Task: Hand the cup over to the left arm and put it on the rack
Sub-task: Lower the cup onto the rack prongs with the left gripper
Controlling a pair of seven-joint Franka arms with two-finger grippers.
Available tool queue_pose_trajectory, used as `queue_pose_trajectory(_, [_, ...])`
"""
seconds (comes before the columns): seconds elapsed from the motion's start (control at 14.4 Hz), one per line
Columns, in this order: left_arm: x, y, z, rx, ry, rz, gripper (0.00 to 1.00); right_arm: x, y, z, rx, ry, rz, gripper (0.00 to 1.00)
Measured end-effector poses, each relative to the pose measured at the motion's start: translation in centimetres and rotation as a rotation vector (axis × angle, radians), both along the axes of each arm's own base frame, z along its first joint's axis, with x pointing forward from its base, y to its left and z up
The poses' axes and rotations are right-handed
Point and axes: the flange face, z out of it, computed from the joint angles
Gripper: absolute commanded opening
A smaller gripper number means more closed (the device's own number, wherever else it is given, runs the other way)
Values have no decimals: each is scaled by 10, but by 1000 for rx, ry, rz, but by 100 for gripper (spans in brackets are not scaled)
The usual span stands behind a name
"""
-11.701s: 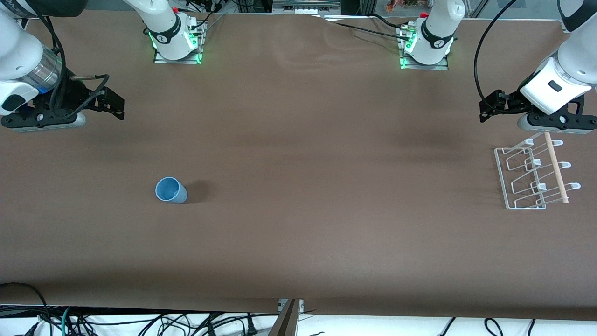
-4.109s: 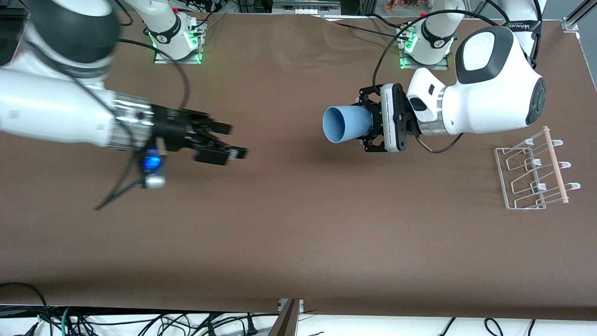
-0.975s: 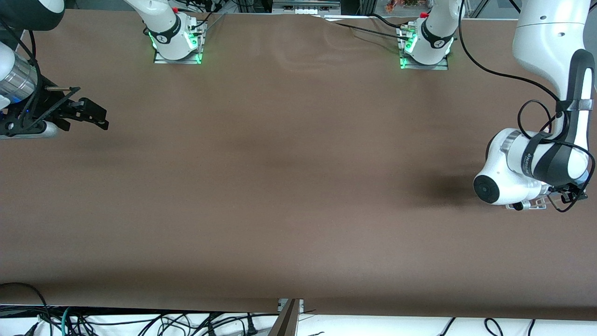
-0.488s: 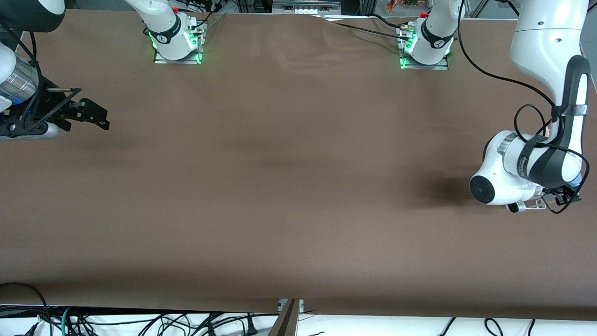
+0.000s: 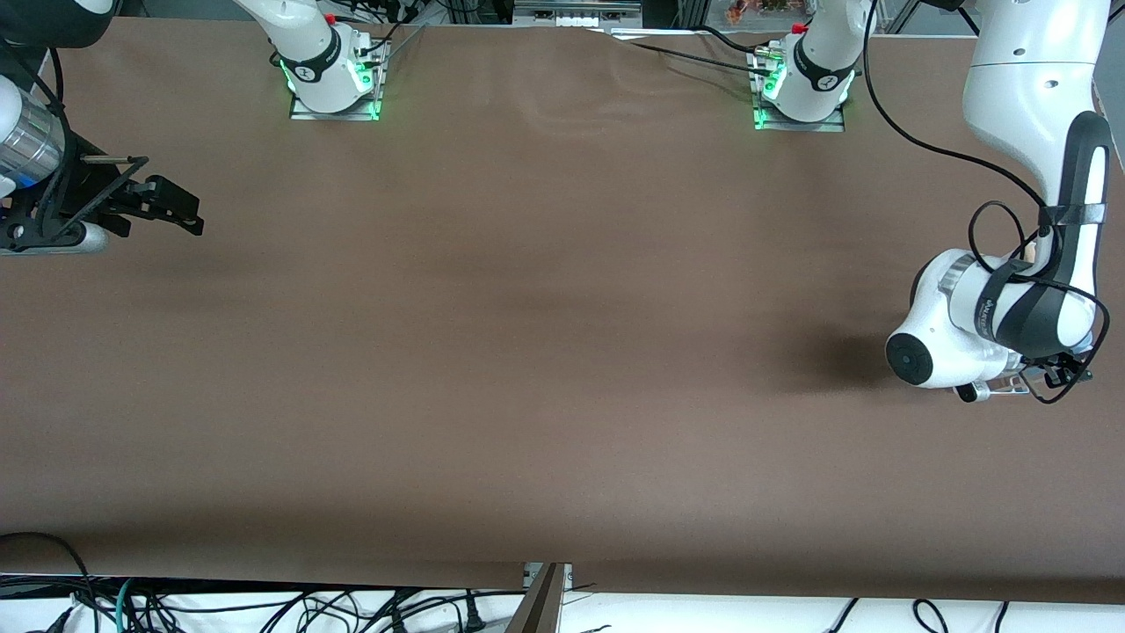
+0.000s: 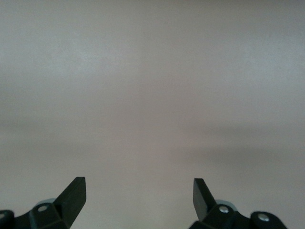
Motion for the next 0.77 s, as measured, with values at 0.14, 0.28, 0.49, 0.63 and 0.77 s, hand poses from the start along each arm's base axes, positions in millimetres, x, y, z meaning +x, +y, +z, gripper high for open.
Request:
queue_pose_trajectory(0.14, [0,0,-4,1,-1,2,100,0,0,0,0,1,0,99])
queue_pose_trajectory(0.28, [0,0,-4,3,-7,4,100,0,0,-1,0,5,0,99])
queue_pose_trajectory(0.49, [-1,-2,-4,-13,-28,25,100,0,0,-1,0,6,0,99])
queue_pose_trajectory(0.63, [-2,-4,-2,-47,-65,77,100,-1,0,-1,0,7,0,99])
queue_pose_trajectory(0.77, [-5,-7,7,-93,-105,139,100,-1,0,-1,0,7,0,99])
